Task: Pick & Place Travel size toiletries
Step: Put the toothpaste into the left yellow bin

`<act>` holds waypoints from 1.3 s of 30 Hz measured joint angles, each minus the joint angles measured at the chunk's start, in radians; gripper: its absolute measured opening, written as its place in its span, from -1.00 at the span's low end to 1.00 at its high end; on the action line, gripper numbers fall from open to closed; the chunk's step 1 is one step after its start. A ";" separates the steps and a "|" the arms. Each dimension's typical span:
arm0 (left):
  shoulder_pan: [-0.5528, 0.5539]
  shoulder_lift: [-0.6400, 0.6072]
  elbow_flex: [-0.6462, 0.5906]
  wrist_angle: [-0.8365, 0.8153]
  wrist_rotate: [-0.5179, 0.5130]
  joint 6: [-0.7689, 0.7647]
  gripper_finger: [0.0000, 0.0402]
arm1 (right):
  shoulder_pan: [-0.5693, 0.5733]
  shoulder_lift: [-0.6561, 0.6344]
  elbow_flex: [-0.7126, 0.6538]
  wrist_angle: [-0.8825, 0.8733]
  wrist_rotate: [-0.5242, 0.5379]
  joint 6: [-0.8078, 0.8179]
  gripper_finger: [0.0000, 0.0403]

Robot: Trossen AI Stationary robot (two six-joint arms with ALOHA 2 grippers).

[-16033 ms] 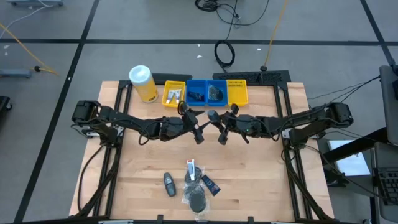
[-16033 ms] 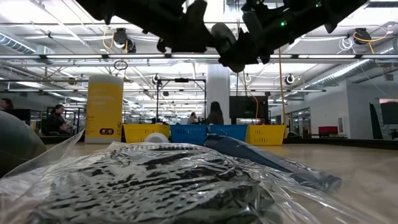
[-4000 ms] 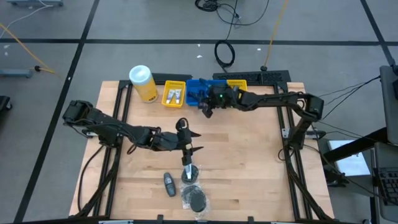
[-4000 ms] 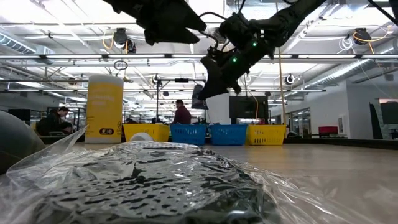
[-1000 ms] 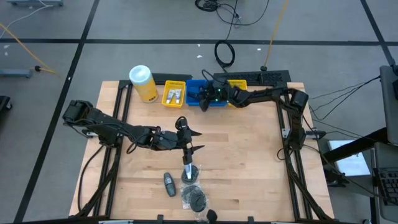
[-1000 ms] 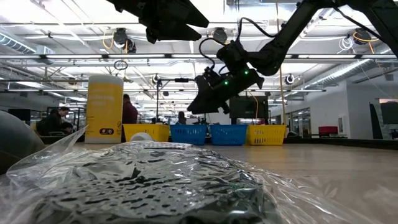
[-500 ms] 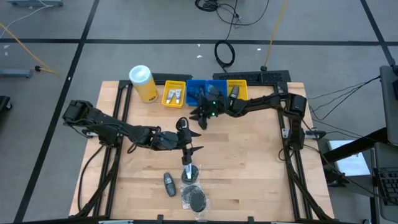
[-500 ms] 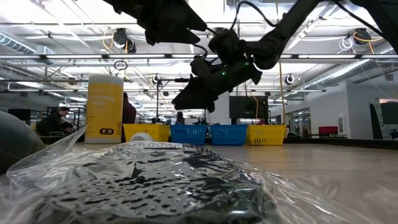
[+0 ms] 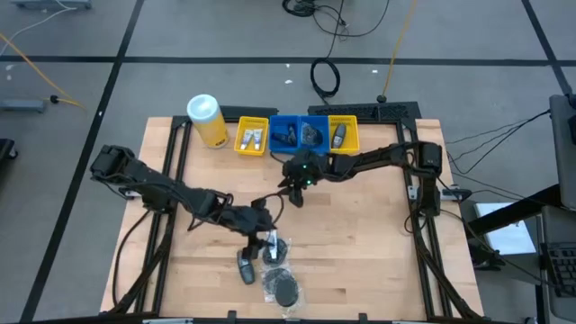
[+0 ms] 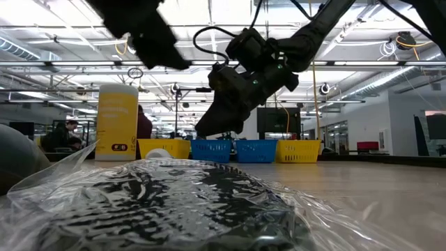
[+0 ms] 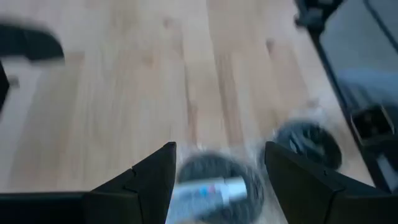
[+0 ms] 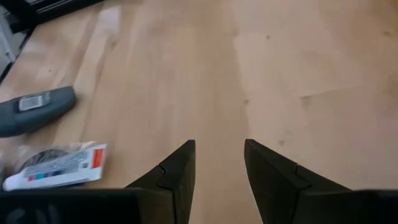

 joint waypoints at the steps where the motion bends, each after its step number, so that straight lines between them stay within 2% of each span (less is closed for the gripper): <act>1: -0.006 0.000 0.000 -0.026 0.002 -0.010 0.21 | 0.008 0.000 0.000 0.000 0.000 0.000 -0.35; 4: -0.021 0.000 0.000 -0.087 0.001 -0.005 0.21 | 0.036 0.000 0.000 -0.004 -0.001 0.000 -0.36; 11: -0.053 0.000 0.000 -0.116 -0.023 0.240 0.21 | 0.085 0.000 0.000 -0.004 -0.001 0.000 -0.36; 14: -0.053 0.008 0.000 -0.116 -0.076 0.266 0.21 | 0.099 0.000 0.000 -0.004 -0.001 0.000 -0.36; 23: -0.054 0.200 0.000 -0.145 -0.120 0.354 0.21 | 0.108 0.001 0.000 -0.005 -0.001 0.000 -0.36; 31: -0.076 0.264 0.000 -0.112 -0.258 0.458 0.21 | 0.108 0.001 0.000 -0.005 0.000 0.000 -0.36; 39: -0.075 0.262 0.000 -0.039 -0.219 0.625 0.21 | 0.108 0.001 0.000 -0.004 0.000 -0.007 -0.36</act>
